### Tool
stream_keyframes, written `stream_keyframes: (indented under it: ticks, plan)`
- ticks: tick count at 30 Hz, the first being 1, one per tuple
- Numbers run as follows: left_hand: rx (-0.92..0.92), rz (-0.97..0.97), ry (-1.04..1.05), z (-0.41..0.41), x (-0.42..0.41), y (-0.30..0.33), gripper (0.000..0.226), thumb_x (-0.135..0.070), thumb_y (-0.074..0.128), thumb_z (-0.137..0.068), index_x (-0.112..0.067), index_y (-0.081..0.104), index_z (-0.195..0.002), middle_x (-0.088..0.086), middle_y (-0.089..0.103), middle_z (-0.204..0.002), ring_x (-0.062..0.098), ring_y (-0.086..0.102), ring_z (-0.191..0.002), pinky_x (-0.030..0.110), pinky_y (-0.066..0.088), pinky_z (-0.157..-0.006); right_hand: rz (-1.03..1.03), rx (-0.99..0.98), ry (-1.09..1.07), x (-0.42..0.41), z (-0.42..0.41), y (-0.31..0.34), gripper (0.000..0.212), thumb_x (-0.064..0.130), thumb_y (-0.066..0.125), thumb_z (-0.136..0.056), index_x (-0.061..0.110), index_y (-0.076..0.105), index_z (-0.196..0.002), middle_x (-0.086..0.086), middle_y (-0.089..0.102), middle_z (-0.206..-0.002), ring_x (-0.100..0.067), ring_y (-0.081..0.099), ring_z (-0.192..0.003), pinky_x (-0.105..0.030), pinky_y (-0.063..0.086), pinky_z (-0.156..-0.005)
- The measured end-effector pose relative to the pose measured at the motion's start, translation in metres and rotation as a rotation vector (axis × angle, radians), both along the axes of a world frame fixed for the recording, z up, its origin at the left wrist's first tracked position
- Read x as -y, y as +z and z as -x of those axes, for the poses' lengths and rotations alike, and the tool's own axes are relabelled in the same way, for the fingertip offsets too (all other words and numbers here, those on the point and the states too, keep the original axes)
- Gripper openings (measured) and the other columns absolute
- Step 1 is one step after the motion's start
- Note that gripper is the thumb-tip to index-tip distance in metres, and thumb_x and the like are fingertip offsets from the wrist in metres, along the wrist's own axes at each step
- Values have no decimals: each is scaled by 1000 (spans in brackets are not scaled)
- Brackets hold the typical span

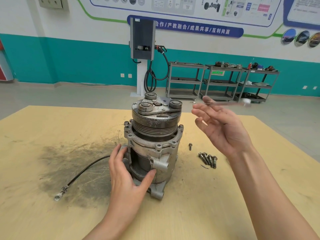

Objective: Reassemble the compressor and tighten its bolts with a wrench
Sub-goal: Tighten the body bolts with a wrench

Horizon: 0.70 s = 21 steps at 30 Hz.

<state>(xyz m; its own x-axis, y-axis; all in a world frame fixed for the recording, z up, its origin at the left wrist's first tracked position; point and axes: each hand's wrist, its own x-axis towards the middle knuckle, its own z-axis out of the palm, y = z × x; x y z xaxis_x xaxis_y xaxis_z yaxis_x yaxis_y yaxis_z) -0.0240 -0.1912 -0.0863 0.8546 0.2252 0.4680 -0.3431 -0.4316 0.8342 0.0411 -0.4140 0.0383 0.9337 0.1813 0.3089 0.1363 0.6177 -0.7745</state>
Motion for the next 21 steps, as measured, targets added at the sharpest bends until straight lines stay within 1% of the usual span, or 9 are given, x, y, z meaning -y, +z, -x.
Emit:
stream_keyframes:
  ticks: [1,3,6,8,10,13,16,19,21]
  plan:
    - [0,-2,1,0,0,0,95,-65,60,-63,-33,19,-143,-34,10,-141,-9,12,-139,22,15,-113,9,12,-30,-2,0,-2,17,10,51,-94,8,54,-110,-13,71,-89,-20,69,-81,-25,57,-68]
    - [4,-7,-1,0,0,0,93,-65,59,-63,-36,18,-141,-36,9,-140,-13,10,-138,22,15,-112,92,5,-168,-5,-3,-6,23,33,52,-94,11,55,-100,-6,66,-75,-16,63,-68,-25,54,-63]
    - [-12,-9,4,0,0,0,99,-64,60,-63,-29,20,-147,-36,9,-141,-12,10,-139,23,15,-114,264,-39,-375,-7,-9,-13,45,50,30,-102,14,54,-88,0,49,-55,-15,45,-52,-26,37,-51]
    - [-17,-13,5,0,-1,0,100,-61,61,-64,-25,21,-147,-35,9,-141,-8,11,-140,25,16,-115,306,-43,-392,-7,-11,-17,53,48,20,-105,13,55,-85,-1,44,-48,-16,37,-46,-28,28,-48]
    - [-6,-12,4,0,-1,0,99,-58,63,-65,-23,22,-148,-34,9,-141,-11,11,-139,25,16,-115,313,-35,-380,-9,-14,-18,54,46,18,-106,11,54,-85,-3,43,-44,-15,33,-42,-27,26,-46]
    - [-4,-7,1,0,0,0,101,-61,62,-63,-22,22,-148,-36,9,-140,-19,7,-135,26,17,-114,337,-81,-361,-11,-19,-17,52,45,19,-106,10,51,-84,-3,43,-41,-15,32,-38,-26,27,-44]
    - [-1,-15,7,-1,0,0,105,-65,61,-61,-21,22,-148,-36,10,-139,-22,6,-133,28,17,-113,385,-152,-324,-13,-27,-17,49,44,21,-107,11,50,-84,-2,43,-40,-15,33,-37,-24,28,-43]
    - [-2,-25,21,-2,1,0,109,-66,63,-59,-20,21,-148,-34,10,-140,-21,5,-134,29,17,-114,363,-224,-274,-14,-36,-16,46,41,25,-107,11,49,-82,-2,42,-40,-14,31,-36,-23,26,-41]
    - [4,-24,22,-2,1,0,110,-64,65,-59,-19,20,-149,-32,10,-142,-16,7,-137,30,18,-115,347,-250,-222,-15,-41,-15,45,40,27,-107,12,48,-79,-1,41,-39,-13,30,-36,-23,23,-41]
